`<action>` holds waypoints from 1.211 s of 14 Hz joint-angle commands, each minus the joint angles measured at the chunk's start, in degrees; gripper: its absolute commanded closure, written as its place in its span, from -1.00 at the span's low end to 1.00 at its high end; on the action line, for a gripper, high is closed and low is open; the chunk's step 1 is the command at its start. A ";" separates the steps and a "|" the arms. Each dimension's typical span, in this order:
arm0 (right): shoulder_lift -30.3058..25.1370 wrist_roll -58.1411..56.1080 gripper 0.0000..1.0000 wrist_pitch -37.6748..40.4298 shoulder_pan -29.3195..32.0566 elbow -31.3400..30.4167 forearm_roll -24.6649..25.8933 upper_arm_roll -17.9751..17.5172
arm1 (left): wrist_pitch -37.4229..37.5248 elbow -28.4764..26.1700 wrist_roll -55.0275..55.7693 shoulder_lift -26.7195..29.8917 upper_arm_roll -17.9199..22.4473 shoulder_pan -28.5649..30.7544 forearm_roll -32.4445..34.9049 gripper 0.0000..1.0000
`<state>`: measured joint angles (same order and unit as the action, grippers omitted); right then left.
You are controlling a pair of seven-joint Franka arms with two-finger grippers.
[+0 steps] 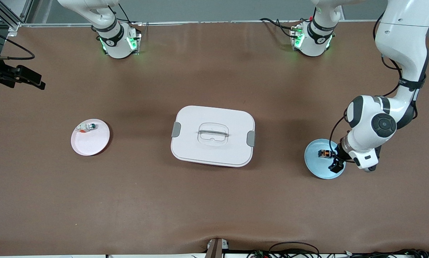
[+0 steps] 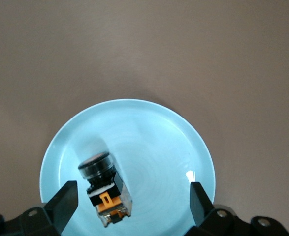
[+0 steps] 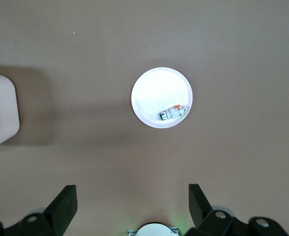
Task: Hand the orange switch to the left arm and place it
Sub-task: 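Lower the switch onto the light-blue plate and open the left gripper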
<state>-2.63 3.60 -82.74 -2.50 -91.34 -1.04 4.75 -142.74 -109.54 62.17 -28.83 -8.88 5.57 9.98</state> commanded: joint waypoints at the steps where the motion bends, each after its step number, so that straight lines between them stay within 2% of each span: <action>1: -1.77 2.55 -1.00 -1.11 -0.48 -1.91 -0.54 0.26 | 0.89 -0.76 -17.29 1.40 -0.09 0.14 0.83 -1.00; 4: -2.29 2.55 -1.00 -1.46 -0.49 -2.35 -0.54 0.26 | 0.89 -0.59 -32.23 1.58 -0.18 -0.03 0.83 -1.00; 6: -4.57 2.47 -1.00 -4.00 -0.40 -5.41 -0.54 0.26 | 0.80 -0.50 -41.38 1.58 -0.18 -0.03 0.83 -1.00; 10: -5.02 2.47 -1.00 -3.58 -0.40 -5.26 -0.54 0.08 | 0.71 -0.41 -54.50 1.84 -0.18 0.23 0.83 -1.00; 17: -6.51 2.29 -1.00 -3.57 -0.93 -4.64 -0.45 -0.01 | 0.89 -0.50 -56.10 4.47 -0.18 0.84 0.83 -1.00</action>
<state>-8.22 5.13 -85.73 -2.56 -94.93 -1.06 4.40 -142.74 -109.39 6.92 -27.15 -8.87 5.93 9.98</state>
